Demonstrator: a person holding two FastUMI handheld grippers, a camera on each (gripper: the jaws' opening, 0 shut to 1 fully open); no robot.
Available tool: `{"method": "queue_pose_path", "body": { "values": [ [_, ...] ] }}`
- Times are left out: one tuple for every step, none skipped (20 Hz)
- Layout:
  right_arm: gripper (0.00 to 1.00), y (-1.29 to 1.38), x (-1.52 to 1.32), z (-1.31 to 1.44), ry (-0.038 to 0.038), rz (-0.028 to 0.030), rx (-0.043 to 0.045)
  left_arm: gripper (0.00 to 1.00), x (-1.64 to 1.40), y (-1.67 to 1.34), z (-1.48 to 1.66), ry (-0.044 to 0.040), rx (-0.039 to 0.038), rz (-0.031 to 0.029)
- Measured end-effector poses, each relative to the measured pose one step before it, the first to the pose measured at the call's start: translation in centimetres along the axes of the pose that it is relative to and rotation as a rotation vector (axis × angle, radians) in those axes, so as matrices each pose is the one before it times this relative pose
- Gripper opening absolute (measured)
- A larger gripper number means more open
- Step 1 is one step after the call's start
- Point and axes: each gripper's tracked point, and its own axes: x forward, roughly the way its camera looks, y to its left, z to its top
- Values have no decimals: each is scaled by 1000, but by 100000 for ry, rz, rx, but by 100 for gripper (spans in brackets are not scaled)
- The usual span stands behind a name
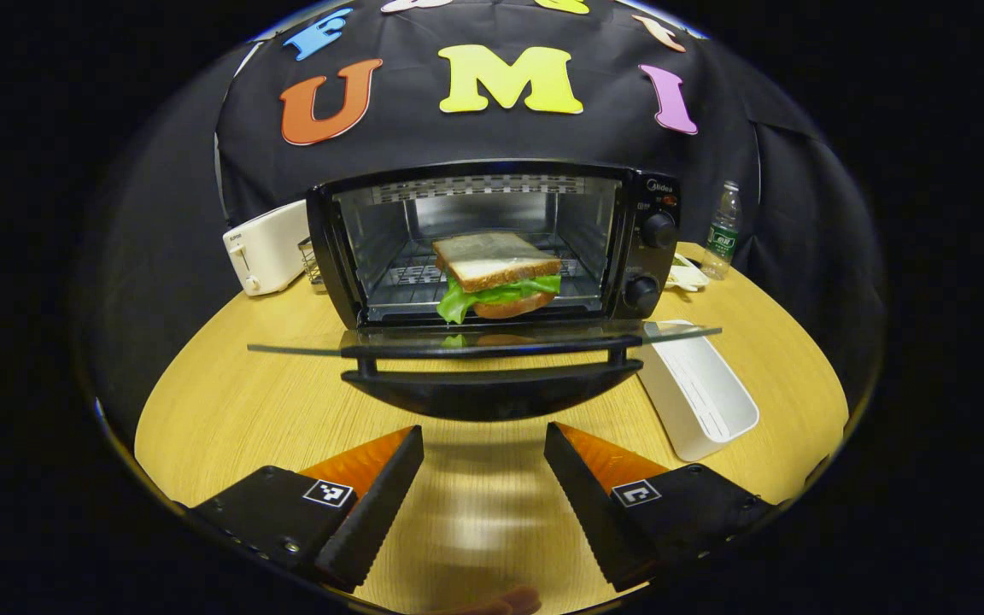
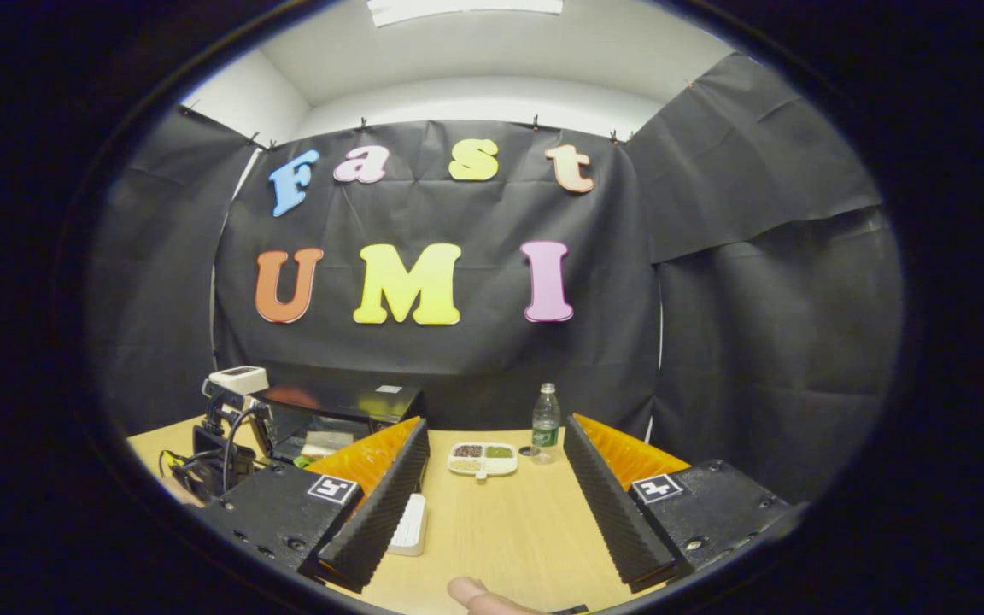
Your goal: Open the electric oven with the left hand, put the food in, and close the electric oven.
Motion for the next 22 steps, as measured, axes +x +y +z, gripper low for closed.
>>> {"method": "queue_pose_path", "body": {
  "values": [
    [100,-89,-36,-112,320,68,387,94,294,245,558,-1208,339,621],
    [100,-145,5,-11,89,94,255,94,270,187,497,-643,34,424],
    [99,-61,-8,0,64,114,111,94,129,127,501,-709,-276,125],
    [100,-195,-4,-129,330,-234,80,94,53,13,565,-1278,-473,0],
    [99,-108,10,-5,188,-210,195,94,78,-94,695,-1495,-179,-798],
    [100,-52,1,-15,-40,-8,264,94,57,97,941,-2122,4,-129],
    [99,2,-53,20,-48,-119,258,94,241,349,1217,-2917,-181,1088],
    [99,-16,-23,-125,249,83,241,94,259,114,1142,-2790,-538,212],
    [100,30,-67,-172,903,352,37,94,101,-126,254,1121,-736,158],
    [100,53,-34,-201,527,503,-130,94,202,132,900,-1846,118,125],
    [99,-72,-70,53,100,-45,-176,94,334,80,715,-887,590,10],
    [100,-213,-23,43,5,-476,-312,94,219,134,720,-1230,683,195],
    [100,-188,-28,47,15,-540,-184,94,416,108,824,-1733,804,375],
    [99,-78,-93,-86,-41,-257,-66,94,487,176,713,-1579,559,464],
    [99,-53,-48,38,220,-178,-99,95,586,152,781,-2009,253,-33],
    [99,-208,43,-144,299,-246,-144,95,623,310,613,-1444,224,829],
    [99,-206,-97,37,-56,-353,-91,95,540,490,598,-1138,-102,1256],
    [100,-255,-194,29,-9,-534,74,95,596,96,573,-1598,-510,-121],
    [99,-263,-53,15,20,-566,279,95,385,79,401,-1203,-661,-424],
    [100,-259,-32,-40,144,-474,147,95,177,120,179,-627,-971,-43],
    [99,-252,-62,12,156,-632,65,95,-13,84,55,341,-460,-465],
    [99,-288,-86,19,108,-600,96,95,-200,133,83,-681,-503,-85]
  ]
}}
